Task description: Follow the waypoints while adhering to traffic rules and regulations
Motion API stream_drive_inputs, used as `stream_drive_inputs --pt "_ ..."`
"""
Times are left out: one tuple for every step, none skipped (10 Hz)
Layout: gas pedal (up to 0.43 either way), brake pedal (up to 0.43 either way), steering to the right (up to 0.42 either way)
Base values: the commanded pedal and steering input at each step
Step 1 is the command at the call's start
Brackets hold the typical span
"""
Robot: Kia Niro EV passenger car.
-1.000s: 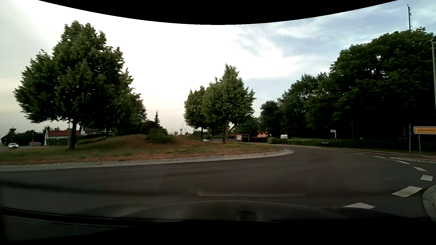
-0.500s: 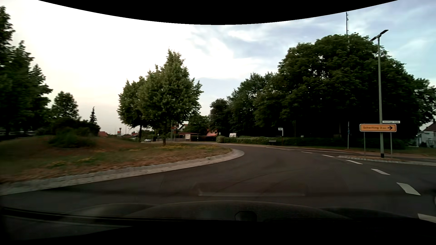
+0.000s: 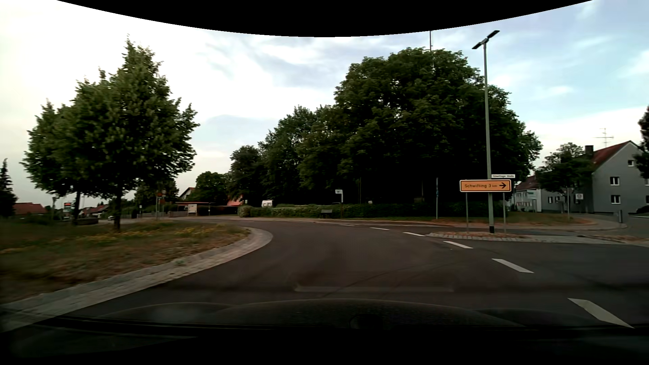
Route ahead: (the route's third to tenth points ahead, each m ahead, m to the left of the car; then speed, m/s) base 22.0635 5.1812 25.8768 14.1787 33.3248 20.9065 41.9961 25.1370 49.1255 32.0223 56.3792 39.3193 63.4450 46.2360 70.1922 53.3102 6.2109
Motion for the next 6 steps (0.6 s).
stream_drive_inputs --pt "0.189 0.006 0.193" --pt "0.189 0.006 0.141" --pt "0.189 0.006 0.097" --pt "0.189 0.006 0.050" --pt "0.189 0.006 0.007" --pt "0.189 0.006 -0.045"
